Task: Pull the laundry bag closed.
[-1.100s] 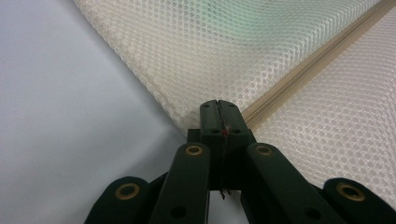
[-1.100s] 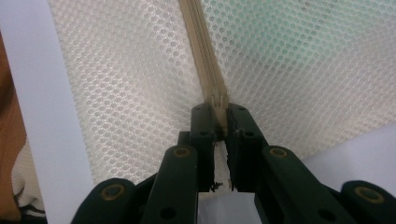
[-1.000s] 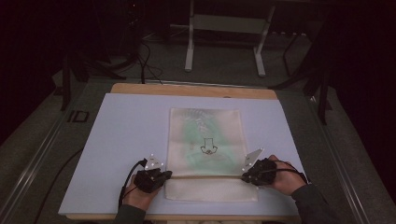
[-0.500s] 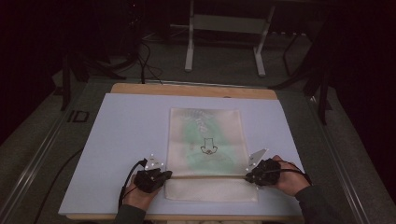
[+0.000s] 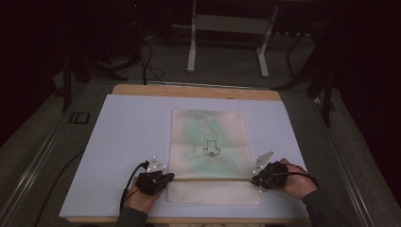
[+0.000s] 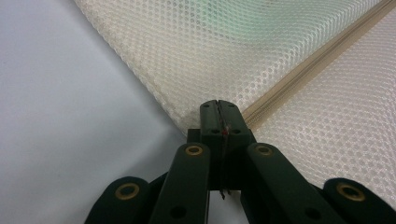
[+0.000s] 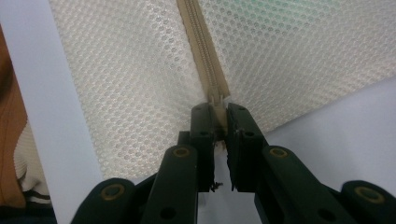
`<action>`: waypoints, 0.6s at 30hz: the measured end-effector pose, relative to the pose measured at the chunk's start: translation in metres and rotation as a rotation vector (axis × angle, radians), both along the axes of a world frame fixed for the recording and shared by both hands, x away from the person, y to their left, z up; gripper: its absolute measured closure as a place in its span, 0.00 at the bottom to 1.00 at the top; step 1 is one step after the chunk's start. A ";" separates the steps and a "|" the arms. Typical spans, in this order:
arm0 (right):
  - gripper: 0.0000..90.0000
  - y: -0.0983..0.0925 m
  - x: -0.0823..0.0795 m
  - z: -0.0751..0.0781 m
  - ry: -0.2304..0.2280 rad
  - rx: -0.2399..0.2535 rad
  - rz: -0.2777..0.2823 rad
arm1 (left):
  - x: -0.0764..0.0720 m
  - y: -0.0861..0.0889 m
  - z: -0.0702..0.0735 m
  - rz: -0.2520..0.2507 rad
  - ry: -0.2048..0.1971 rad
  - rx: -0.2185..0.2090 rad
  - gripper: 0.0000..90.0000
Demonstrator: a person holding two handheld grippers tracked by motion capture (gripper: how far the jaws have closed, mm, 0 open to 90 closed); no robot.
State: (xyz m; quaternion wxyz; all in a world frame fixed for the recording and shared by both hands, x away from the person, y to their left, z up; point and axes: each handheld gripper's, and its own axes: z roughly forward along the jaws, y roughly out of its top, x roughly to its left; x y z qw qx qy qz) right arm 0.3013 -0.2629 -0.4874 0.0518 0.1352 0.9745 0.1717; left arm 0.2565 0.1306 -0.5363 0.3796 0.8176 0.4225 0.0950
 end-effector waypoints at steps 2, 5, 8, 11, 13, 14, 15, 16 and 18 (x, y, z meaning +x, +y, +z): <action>0.91 0.000 0.000 0.000 0.001 0.004 0.002 | 0.000 0.000 0.000 -0.001 -0.001 0.001 0.99; 0.91 -0.001 -0.002 0.000 0.003 0.012 -0.001 | 0.000 -0.001 0.001 -0.002 -0.003 0.013 0.99; 0.91 -0.002 -0.004 -0.001 0.005 0.018 -0.002 | 0.000 -0.002 0.002 -0.005 -0.006 0.024 0.99; 0.91 -0.003 -0.005 -0.003 0.005 0.029 -0.013 | -0.001 -0.002 0.001 -0.006 -0.014 0.026 0.99; 0.90 -0.004 -0.005 -0.004 0.003 0.038 -0.019 | -0.002 -0.003 0.001 -0.007 -0.020 0.029 0.99; 0.90 -0.004 -0.005 -0.004 0.002 0.037 -0.021 | -0.002 -0.002 0.001 -0.006 -0.019 0.026 0.99; 0.88 -0.004 -0.005 -0.004 0.003 0.027 -0.024 | -0.001 -0.002 0.001 -0.007 -0.016 0.022 0.99; 0.86 -0.005 -0.005 -0.005 0.000 0.025 -0.028 | -0.001 -0.002 0.001 -0.007 -0.016 0.022 0.99; 0.84 -0.007 -0.005 -0.005 0.001 0.031 -0.033 | -0.001 -0.001 0.001 -0.008 -0.015 0.015 0.99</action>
